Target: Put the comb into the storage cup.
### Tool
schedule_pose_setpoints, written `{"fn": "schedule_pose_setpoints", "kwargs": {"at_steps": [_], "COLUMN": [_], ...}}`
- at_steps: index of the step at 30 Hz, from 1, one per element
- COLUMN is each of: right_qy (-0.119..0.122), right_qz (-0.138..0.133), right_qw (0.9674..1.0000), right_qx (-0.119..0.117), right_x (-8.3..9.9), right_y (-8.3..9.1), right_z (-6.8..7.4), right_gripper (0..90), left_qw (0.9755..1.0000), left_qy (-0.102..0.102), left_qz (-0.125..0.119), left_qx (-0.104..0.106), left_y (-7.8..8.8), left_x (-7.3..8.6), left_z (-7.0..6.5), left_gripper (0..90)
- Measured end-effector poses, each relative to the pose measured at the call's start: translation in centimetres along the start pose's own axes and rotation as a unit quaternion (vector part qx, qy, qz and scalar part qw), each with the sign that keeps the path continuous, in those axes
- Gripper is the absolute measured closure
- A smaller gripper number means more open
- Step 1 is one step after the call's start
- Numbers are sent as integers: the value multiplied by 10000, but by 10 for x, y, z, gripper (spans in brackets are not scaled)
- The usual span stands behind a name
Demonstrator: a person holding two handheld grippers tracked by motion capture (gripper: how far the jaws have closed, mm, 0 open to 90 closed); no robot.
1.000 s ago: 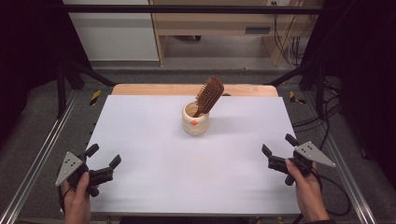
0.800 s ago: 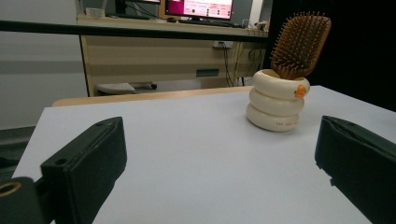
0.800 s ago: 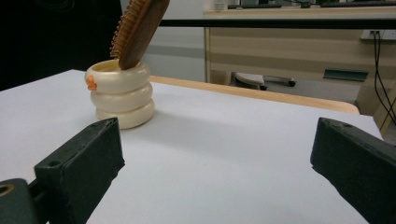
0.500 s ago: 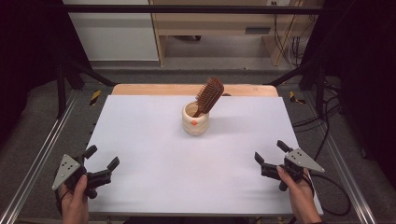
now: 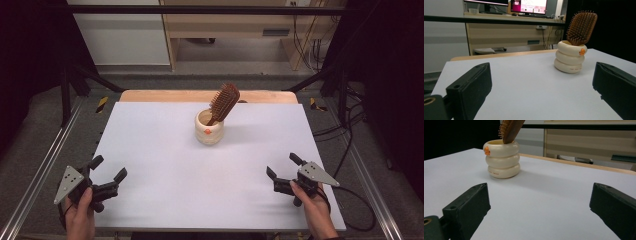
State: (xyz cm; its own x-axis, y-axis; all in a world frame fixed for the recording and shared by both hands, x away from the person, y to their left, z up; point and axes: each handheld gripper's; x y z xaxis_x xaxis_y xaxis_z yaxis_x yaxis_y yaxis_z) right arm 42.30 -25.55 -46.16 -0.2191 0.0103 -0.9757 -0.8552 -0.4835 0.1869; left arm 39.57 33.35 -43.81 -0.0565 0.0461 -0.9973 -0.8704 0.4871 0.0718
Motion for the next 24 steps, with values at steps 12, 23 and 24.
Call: {"fn": "schedule_pose_setpoints", "kwargs": {"at_steps": [12,23,24], "right_qy": [157,213,199], "right_qz": [24,78,78], "right_qw": [9998,9996,9996], "right_qx": [-115,-162,-158], "right_x": [1,-2,-3], "right_y": [-5,-12,-12], "right_z": [3,8,9], "right_gripper": [27,28,28], "left_qw": [9999,9998,9998], "left_qy": [-66,-130,-129], "left_qz": [-81,-78,-77], "left_qx": [78,95,96], "left_y": [0,0,-1], "left_x": [-1,-1,-1], "left_z": [-1,-3,-3], "left_gripper": [25,24,24]}}
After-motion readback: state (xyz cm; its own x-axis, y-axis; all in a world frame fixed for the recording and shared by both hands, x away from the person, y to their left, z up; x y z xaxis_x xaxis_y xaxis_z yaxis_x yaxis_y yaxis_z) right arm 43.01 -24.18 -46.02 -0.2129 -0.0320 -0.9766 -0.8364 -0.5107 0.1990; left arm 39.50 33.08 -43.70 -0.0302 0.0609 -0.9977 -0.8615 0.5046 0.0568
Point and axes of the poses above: each handheld gripper's, and its own axes: y roughly backward along the jaws, x roughly out of its underside, z roughly to its left, and after that the axes turned 5 degrees about -y, right-handed
